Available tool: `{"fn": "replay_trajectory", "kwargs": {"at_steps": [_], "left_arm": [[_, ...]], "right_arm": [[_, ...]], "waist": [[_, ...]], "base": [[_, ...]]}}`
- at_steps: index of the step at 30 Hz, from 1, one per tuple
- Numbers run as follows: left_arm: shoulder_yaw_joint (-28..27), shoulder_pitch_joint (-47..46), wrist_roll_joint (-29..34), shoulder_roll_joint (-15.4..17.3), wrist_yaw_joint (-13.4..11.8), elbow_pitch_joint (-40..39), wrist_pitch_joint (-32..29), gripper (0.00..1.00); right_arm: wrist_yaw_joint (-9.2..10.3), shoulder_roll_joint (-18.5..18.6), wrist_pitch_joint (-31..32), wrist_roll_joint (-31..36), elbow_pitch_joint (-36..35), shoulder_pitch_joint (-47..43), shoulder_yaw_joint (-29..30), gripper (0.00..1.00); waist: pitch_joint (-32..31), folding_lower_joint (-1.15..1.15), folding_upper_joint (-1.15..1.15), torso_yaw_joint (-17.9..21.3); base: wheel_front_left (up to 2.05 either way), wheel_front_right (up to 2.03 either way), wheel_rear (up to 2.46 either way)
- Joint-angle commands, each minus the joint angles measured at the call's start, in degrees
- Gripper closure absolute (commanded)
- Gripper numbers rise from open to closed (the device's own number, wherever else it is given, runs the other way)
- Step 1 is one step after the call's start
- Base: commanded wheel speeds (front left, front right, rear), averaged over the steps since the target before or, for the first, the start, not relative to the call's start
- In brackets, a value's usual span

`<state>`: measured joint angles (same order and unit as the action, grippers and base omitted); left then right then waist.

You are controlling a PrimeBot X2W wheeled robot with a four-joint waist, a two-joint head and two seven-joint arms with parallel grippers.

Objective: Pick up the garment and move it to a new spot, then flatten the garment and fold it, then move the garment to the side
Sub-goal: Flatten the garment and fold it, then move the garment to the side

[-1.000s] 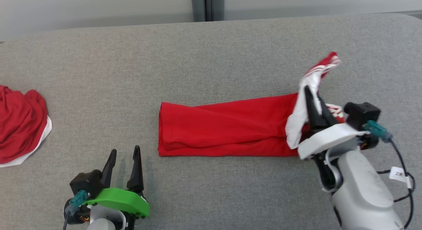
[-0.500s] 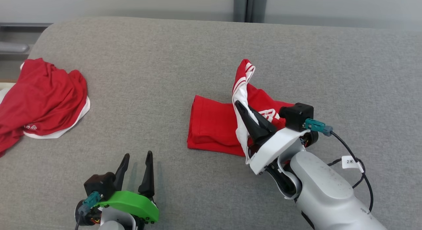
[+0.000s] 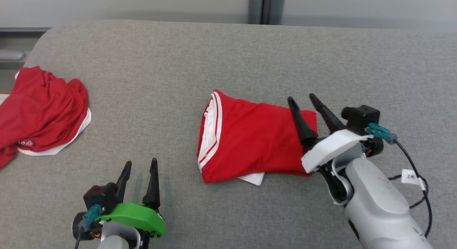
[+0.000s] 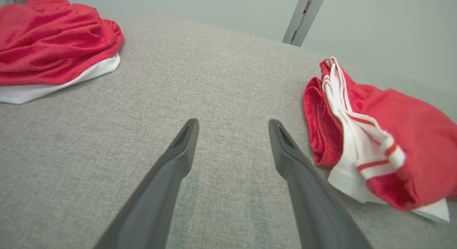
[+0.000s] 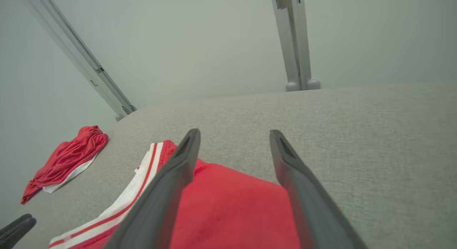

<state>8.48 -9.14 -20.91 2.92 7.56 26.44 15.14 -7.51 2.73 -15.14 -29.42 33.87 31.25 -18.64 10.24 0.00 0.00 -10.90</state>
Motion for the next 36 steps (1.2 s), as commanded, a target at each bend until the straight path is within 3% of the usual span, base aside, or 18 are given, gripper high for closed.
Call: {"fn": "replay_trajectory", "kwargs": {"at_steps": [1, 8, 16, 26, 36], "left_arm": [[-0.55, 0.00, 0.91, 0.20, -0.16, -0.34, -0.02, 0.00], [-3.26, 1.23, 5.33, 1.07, -0.16, -2.27, -0.02, 0.00], [-5.85, 4.06, 10.21, 0.98, -0.16, -4.94, -0.02, 0.00], [-6.52, 6.57, 11.80, 0.23, -0.16, -6.25, -0.02, 0.00], [-3.60, 3.40, 10.36, 0.14, -0.16, -6.62, -0.02, 0.00]], "right_arm": [[0.05, 0.36, 0.02, 2.88, -0.19, -2.27, 3.27, 0.00], [0.05, 0.26, 0.02, 14.60, -4.17, -9.83, 17.13, 0.00], [0.05, 0.26, 0.02, 17.13, -7.31, -17.41, 22.70, 0.00], [0.05, 0.25, 0.02, 15.70, -5.95, -19.64, 20.16, 0.00], [0.05, 0.30, 0.02, 9.65, 0.46, -8.01, 5.15, 0.00]], "waist": [[-1.30, 0.00, 0.00, 3.58], [-2.03, 0.00, 0.00, 8.91], [-3.17, 0.00, 0.00, 11.96], [-3.56, 0.00, 0.00, 11.62], [-0.19, 0.00, 0.00, 7.55]], "base": [[0.00, 0.00, 0.00], [0.00, 0.00, 0.00], [0.00, 0.00, 0.00], [0.00, 0.00, 0.00], [0.00, 0.00, 0.00]]}}
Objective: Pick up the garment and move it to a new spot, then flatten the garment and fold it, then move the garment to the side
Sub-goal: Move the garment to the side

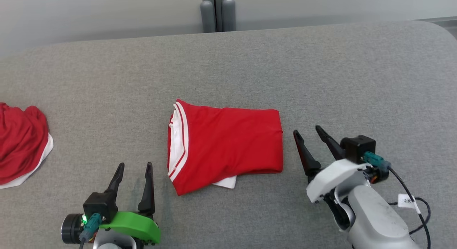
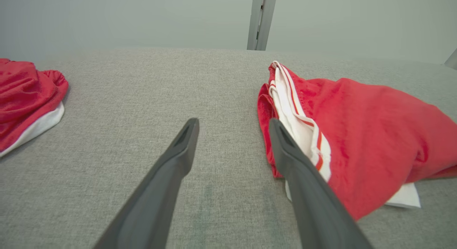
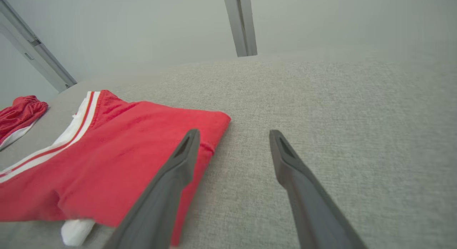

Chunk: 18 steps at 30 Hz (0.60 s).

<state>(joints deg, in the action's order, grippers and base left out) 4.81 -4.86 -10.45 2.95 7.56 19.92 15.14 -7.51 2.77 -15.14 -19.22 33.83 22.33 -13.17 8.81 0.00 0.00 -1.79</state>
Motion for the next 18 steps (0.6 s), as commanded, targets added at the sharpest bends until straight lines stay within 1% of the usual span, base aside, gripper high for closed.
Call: {"fn": "replay_trajectory", "kwargs": {"at_steps": [1, 4, 8, 9, 10, 11, 14, 18], "left_arm": [[0.47, -1.20, -0.33, 0.10, -0.16, -0.03, -0.02, 0.00], [1.45, -1.87, -0.81, 0.10, -0.16, 0.21, -0.02, 0.00], [2.06, -2.37, -2.05, 0.12, -0.16, 0.41, -0.02, 0.00], [2.52, -2.40, -2.12, 0.08, -0.16, 0.34, -0.02, 0.00], [2.80, -2.30, -2.26, 0.08, -0.16, 0.29, -0.02, 0.00], [2.92, -2.12, -2.45, 0.10, -0.16, 0.26, -0.02, 0.00], [2.78, -1.50, -2.56, 0.37, -0.16, 0.17, -0.02, 0.00], [2.76, -0.76, -2.84, 0.63, -0.16, -0.18, -0.02, 0.00]], "right_arm": [[0.05, 0.25, 0.02, -1.62, 2.21, 2.44, -2.01, 0.00], [0.05, 0.26, 0.02, -3.39, 6.74, 6.25, -5.75, 0.00], [0.06, 0.26, 0.02, -5.24, 14.74, 9.92, -8.40, 0.00], [0.06, 0.26, 0.02, -5.98, 16.87, 10.44, -8.83, 0.22], [0.06, 0.29, 0.02, -6.30, 18.22, 10.94, -8.91, 0.67], [0.06, 0.31, 0.02, -6.35, 19.38, 11.40, -9.00, 1.00], [0.07, 0.27, 0.04, -7.00, 21.07, 11.23, -8.72, 1.00], [0.10, 0.53, 0.03, -5.51, 20.04, 9.59, -4.76, 1.00]], "waist": [[1.57, 0.00, 0.00, -2.27], [2.28, 0.00, 0.00, -4.00], [2.94, 0.00, 0.00, -6.39], [2.99, 0.00, 0.00, -6.92], [3.02, 0.00, 0.00, -7.24], [3.04, 0.00, 0.00, -7.45], [2.97, 0.00, 0.00, -7.48], [2.29, 0.00, 0.00, -5.34]], "base": [[0.00, 0.00, 0.00], [0.00, 0.00, 0.00], [0.00, 0.00, 0.00], [0.00, 0.00, 0.00], [0.00, 0.00, 0.00], [0.00, 0.00, 0.00], [0.00, 0.00, 0.00], [0.00, 0.00, 0.00]]}}
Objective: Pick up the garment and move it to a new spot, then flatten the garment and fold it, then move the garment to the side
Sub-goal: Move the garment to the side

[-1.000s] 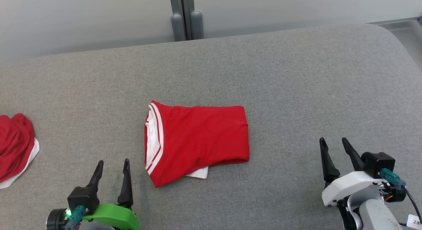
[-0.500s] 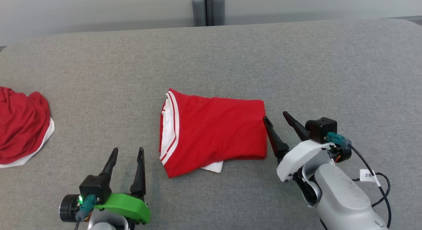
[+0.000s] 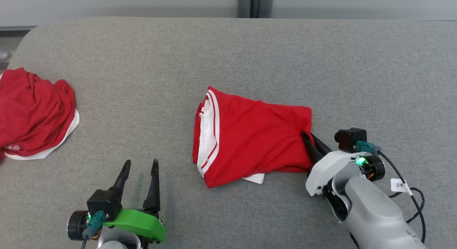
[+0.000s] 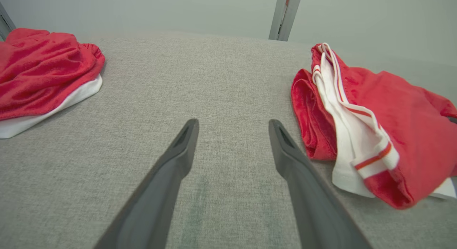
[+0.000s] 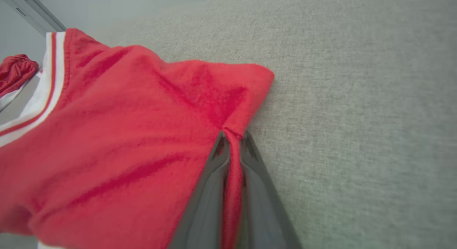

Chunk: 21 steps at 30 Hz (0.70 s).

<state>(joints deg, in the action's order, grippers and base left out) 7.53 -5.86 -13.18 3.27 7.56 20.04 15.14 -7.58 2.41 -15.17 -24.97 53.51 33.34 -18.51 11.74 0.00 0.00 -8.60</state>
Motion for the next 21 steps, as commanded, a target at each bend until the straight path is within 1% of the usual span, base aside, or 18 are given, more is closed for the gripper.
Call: {"fn": "replay_trajectory", "kwargs": {"at_steps": [1, 4, 7, 13, 15, 19, 21], "left_arm": [[-0.04, 0.44, -0.12, 0.51, -0.16, -0.51, -0.02, 0.00], [0.30, 0.76, -0.06, 0.69, -0.16, -1.08, -0.02, 0.00], [1.08, 0.72, -0.13, 0.95, -0.16, -2.05, -0.02, 0.00], [3.39, 1.36, -0.48, 1.60, -0.16, -4.08, -0.02, 0.00], [4.43, 1.32, -0.40, 1.82, -0.16, -4.41, -0.03, 0.00], [5.93, 1.01, -0.53, 2.38, -0.16, -4.87, -0.03, 0.00], [6.70, 0.87, -0.74, 2.46, -0.16, -5.22, -0.03, 0.00]], "right_arm": [[0.18, 0.96, 0.06, 0.72, -0.06, -2.08, 1.53, 1.00], [0.20, 0.88, 0.06, 2.23, -1.37, -3.48, 4.29, 1.00], [0.20, 0.86, 0.05, 3.83, -2.86, -4.90, 6.23, 1.00], [0.18, 0.73, 0.04, 4.25, -5.66, -6.62, 6.98, 1.00], [0.15, 0.66, 0.04, 4.18, -6.57, -7.05, 7.08, 1.00], [0.14, 0.65, 0.03, 4.20, -7.87, -8.00, 7.41, 1.00], [0.14, 0.61, 0.04, 3.72, -8.34, -8.27, 8.14, 1.00]], "waist": [[-0.91, 0.00, 0.00, 2.61], [-1.17, 0.00, 0.00, 6.15], [-1.14, 0.00, 0.00, 11.00], [-0.74, 0.00, 0.00, 21.94], [-0.51, 0.00, 0.00, 25.06], [0.07, 0.00, 0.00, 29.88], [0.51, 0.00, 0.00, 31.38]], "base": [[0.00, 0.00, 0.00], [0.00, 0.00, 0.00], [0.00, 0.00, 0.00], [0.00, 0.00, 0.00], [0.00, 0.00, 0.00], [0.00, 0.00, 0.00], [0.00, 0.00, 0.00]]}}
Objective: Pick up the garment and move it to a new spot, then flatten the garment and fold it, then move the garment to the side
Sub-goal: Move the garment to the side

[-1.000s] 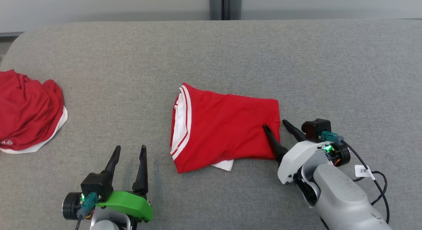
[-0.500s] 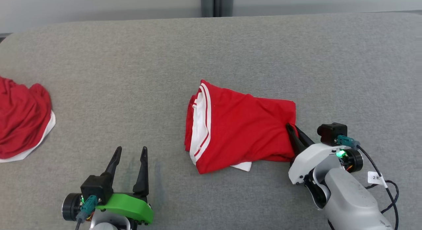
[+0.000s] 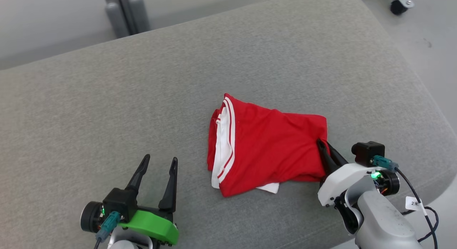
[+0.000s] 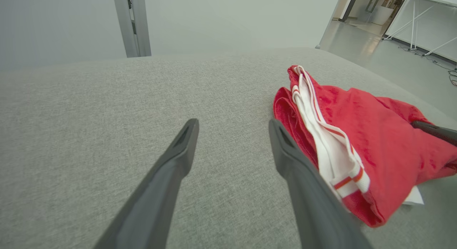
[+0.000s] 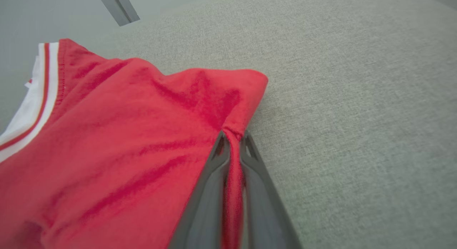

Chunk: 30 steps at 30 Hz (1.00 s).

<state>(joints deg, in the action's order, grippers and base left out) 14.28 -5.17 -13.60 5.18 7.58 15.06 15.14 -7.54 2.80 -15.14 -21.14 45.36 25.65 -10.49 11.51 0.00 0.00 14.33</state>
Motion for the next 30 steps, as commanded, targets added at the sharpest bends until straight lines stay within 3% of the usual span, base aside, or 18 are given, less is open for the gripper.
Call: {"fn": "replay_trajectory", "kwargs": {"at_steps": [1, 10, 18, 23, 30], "left_arm": [[0.25, 0.14, -0.37, 0.64, -0.17, -0.48, -0.03, 0.00], [3.57, 0.59, -1.69, 2.30, -0.17, -2.95, -0.03, 0.00], [6.54, -2.40, -2.28, 5.55, -0.17, -5.54, -0.03, 0.00], [6.86, -5.01, -2.84, 8.80, -0.18, -7.41, -0.03, 0.00], [7.77, -8.38, -4.01, 11.92, -0.18, -8.43, -0.03, 0.00]], "right_arm": [[0.11, 0.18, 0.02, 0.07, -0.51, -0.48, 0.07, 1.00], [0.11, 0.16, 0.02, 2.01, -2.49, 1.64, 2.48, 1.00], [0.11, 0.19, 0.01, 11.12, -2.39, 9.62, 9.50, 1.00], [0.11, 0.20, 0.02, 20.71, -0.07, 19.20, 18.32, 1.00], [0.11, 0.20, 2.94, 41.25, -2.59, 28.31, 39.35, 1.00]], "waist": [[1.04, 0.00, 0.00, 9.09], [4.21, 0.00, 0.00, 12.34], [10.06, 0.00, 0.00, 9.62], [15.28, 0.00, 0.00, 6.22], [19.71, 0.00, 0.00, 1.05]], "base": [[0.00, 0.00, 0.00], [0.00, 0.00, 0.00], [0.00, 0.00, 0.00], [0.00, 0.00, 0.00], [0.00, 0.00, 0.00]]}}
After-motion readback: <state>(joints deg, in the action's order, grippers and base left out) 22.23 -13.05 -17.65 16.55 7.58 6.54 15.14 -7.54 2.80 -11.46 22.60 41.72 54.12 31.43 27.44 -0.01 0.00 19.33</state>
